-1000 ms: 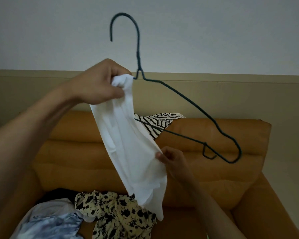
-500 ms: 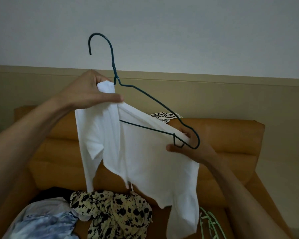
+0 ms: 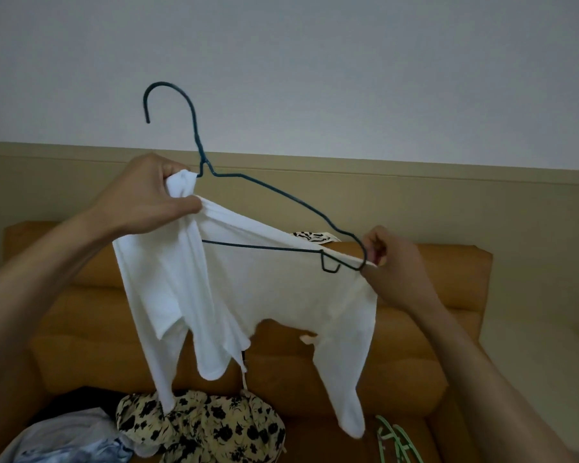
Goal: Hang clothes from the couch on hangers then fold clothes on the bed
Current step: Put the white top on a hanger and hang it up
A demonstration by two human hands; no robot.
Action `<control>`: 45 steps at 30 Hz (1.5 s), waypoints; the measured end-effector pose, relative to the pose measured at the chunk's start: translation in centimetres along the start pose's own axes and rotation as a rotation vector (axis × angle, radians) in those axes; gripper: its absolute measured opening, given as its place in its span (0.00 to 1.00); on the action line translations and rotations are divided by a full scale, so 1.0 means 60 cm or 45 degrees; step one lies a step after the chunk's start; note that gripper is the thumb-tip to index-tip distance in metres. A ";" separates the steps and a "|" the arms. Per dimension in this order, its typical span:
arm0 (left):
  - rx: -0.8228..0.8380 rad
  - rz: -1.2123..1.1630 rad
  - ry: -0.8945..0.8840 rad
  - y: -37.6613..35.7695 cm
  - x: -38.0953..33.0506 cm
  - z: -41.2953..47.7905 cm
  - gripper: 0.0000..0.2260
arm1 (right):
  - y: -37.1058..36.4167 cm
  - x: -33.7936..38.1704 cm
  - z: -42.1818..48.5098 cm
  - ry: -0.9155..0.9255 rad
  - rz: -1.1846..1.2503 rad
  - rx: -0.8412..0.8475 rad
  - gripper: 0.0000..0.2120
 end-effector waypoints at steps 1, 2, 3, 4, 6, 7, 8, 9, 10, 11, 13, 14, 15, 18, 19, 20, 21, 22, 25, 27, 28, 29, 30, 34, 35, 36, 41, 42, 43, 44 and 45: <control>0.001 0.014 0.035 0.001 0.010 -0.002 0.18 | 0.008 0.000 0.008 -0.043 0.082 0.002 0.12; -0.002 0.020 0.068 0.002 0.019 -0.003 0.19 | 0.016 0.000 0.016 -0.064 0.122 -0.014 0.12; -0.009 0.010 0.097 0.003 0.026 -0.006 0.19 | 0.023 0.001 0.021 -0.064 0.117 -0.043 0.11; -0.024 0.001 0.116 0.004 0.032 -0.009 0.19 | 0.028 0.002 0.026 -0.040 0.062 -0.085 0.11; -0.083 -0.004 0.143 0.009 0.043 -0.012 0.21 | 0.033 0.000 0.033 0.057 -0.227 -0.174 0.10; -0.120 0.000 0.167 0.012 0.051 -0.014 0.21 | 0.034 -0.001 0.034 0.103 -0.434 -0.192 0.09; -0.157 0.018 0.190 0.016 0.058 -0.015 0.20 | 0.032 -0.005 0.036 0.125 -0.610 -0.177 0.09; -0.177 0.027 0.218 0.019 0.066 -0.016 0.19 | 0.031 -0.011 0.040 0.104 -0.700 -0.135 0.09; -0.184 0.036 0.234 0.021 0.072 -0.017 0.19 | 0.030 -0.016 0.044 0.047 -0.691 -0.065 0.09; -0.180 0.037 0.247 0.021 0.078 -0.018 0.19 | 0.028 -0.024 0.050 -0.054 -0.568 0.016 0.09; -0.159 0.032 0.277 0.018 0.082 -0.021 0.17 | 0.018 -0.031 0.053 -0.388 -0.079 0.206 0.12; -0.144 0.034 0.289 0.015 0.083 -0.022 0.15 | 0.012 -0.029 0.051 -0.541 0.128 0.279 0.11; -0.129 0.038 0.291 0.010 0.082 -0.024 0.14 | 0.005 -0.029 0.050 -0.663 0.264 0.318 0.10; -0.054 0.037 0.269 -0.002 0.071 -0.031 0.13 | -0.008 -0.015 0.049 -0.787 0.443 0.367 0.07; -0.022 0.013 0.254 -0.007 0.066 -0.034 0.13 | -0.010 -0.006 0.049 -0.798 0.489 0.368 0.07; 0.004 0.001 0.227 -0.012 0.058 -0.037 0.14 | -0.011 0.003 0.051 -0.807 0.530 0.356 0.08; 0.020 -0.005 0.191 -0.017 0.050 -0.041 0.16 | -0.013 0.010 0.054 -0.823 0.584 0.336 0.10; 0.026 -0.009 0.156 -0.021 0.040 -0.043 0.16 | -0.014 0.020 0.057 -0.846 0.642 0.316 0.11; 0.021 -0.005 0.061 -0.038 0.023 -0.049 0.16 | -0.013 0.031 0.070 -0.852 0.671 0.240 0.10; 0.042 0.025 -0.006 -0.049 0.014 -0.055 0.14 | -0.007 0.040 0.078 -0.746 0.502 0.238 0.11; 0.059 0.049 -0.037 -0.056 0.010 -0.059 0.14 | -0.004 0.045 0.082 -0.664 0.412 0.244 0.13; 0.070 0.078 -0.065 -0.063 0.004 -0.063 0.15 | -0.001 0.050 0.085 -0.589 0.347 0.243 0.14; 0.068 0.112 -0.097 -0.070 -0.002 -0.067 0.16 | 0.002 0.055 0.087 -0.523 0.306 0.230 0.14; 0.017 0.294 -0.281 -0.090 -0.037 -0.082 0.18 | 0.018 0.069 0.093 -0.298 0.118 0.144 0.12; 0.015 0.362 -0.304 -0.094 -0.041 -0.084 0.18 | 0.022 0.070 0.094 -0.249 0.054 0.128 0.12; 0.019 0.438 -0.317 -0.098 -0.041 -0.084 0.18 | 0.026 0.071 0.095 -0.187 -0.026 0.109 0.12; 0.013 0.728 -0.293 -0.102 -0.032 -0.082 0.13 | 0.048 0.074 0.096 0.051 -0.359 0.018 0.11; 0.012 0.761 -0.277 -0.103 -0.033 -0.082 0.12 | 0.048 0.073 0.095 0.054 -0.367 0.029 0.11; 0.014 0.783 -0.268 -0.106 -0.034 -0.083 0.12 | 0.047 0.074 0.095 0.044 -0.357 0.048 0.10; 0.018 0.789 -0.266 -0.111 -0.038 -0.086 0.12 | 0.043 0.075 0.095 0.022 -0.325 0.067 0.11; 0.021 0.778 -0.266 -0.116 -0.042 -0.089 0.12 | 0.039 0.075 0.096 -0.015 -0.275 0.081 0.11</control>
Point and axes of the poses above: each hand's wrist, its own z-axis towards the middle knuckle, its own y-axis out of the back of the hand, x = y × z, the point moved 6 cm from there along z, towards the middle knuckle, and after that the axes turned 12 degrees about -x, right-handed, at the moved point
